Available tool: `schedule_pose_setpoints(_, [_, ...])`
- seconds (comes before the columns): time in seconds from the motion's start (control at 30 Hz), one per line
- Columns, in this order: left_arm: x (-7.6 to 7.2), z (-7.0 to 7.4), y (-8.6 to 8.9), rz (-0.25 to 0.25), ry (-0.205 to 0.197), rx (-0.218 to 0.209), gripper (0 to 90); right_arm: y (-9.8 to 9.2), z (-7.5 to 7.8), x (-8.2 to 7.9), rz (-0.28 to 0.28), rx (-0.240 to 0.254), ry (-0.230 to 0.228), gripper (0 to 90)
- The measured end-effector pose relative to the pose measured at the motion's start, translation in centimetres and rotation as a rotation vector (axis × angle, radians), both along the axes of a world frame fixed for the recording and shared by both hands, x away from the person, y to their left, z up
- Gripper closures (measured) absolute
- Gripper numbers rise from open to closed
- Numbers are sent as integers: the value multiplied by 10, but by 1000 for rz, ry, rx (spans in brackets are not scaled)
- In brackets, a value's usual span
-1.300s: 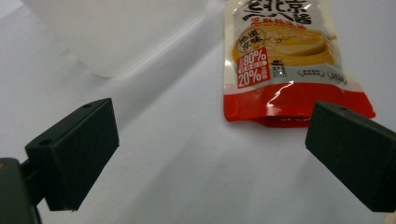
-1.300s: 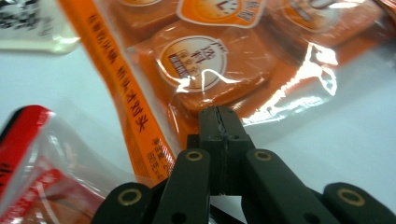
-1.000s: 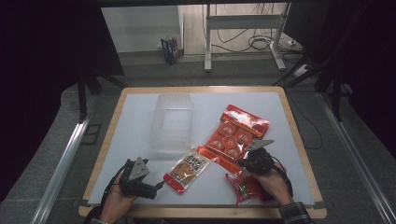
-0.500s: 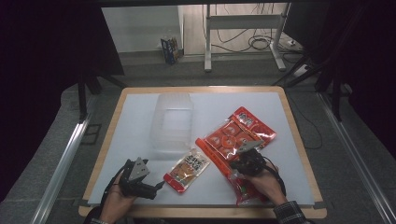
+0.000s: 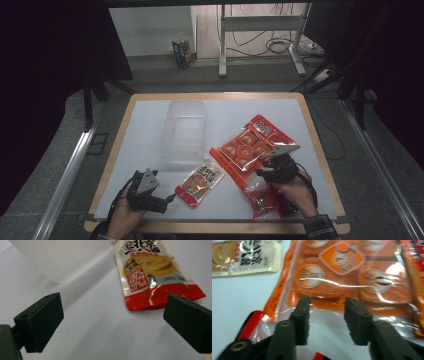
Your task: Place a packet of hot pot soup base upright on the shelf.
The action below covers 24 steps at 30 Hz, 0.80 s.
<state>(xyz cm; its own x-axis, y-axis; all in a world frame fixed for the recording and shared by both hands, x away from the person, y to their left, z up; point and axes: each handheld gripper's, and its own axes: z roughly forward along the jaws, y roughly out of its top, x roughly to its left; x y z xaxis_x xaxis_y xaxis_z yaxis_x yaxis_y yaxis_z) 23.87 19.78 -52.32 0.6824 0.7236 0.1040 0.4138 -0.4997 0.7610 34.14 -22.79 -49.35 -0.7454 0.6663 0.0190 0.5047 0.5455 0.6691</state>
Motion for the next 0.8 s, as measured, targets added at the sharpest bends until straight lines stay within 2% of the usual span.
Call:
schedule_pose_setpoints(0.03, [0, 0, 0, 1, 1, -6, 27, -5, 2, 1, -22, 2, -13, 438])
schedule_pose_setpoints(0.13, [0, 0, 0, 1, 1, -11, 27, -11, 3, 4, -47, 4, -30, 343])
schedule_pose_setpoints(0.17, [0, 0, 1, 1, 2, -13, 27, -11, 3, 4, -47, 4, -30, 343])
schedule_pose_setpoints(0.2, [0, 1, 1, 2, 1, -14, 26, -16, 3, 6, -68, 7, -44, 277])
schedule_pose_setpoints(0.23, [0, 1, 1, 2, 2, -17, 26, -16, 3, 6, -68, 7, -44, 277])
schedule_pose_setpoints(0.3, [0, 1, 1, 0, 3, -26, 26, -23, 2, 9, -96, 12, -66, 182])
schedule_pose_setpoints(0.47, [0, 1, 1, -3, 5, -21, 26, -34, 0, 14, -137, 7, -81, 96])
schedule_pose_setpoints(0.67, [0, 0, 0, -7, 8, -17, 26, -47, -2, 18, -152, 23, -92, 50])
schedule_pose_setpoints(0.8, [0, 0, 0, -9, 9, -11, 26, -53, -5, 22, -157, 23, -78, 41])
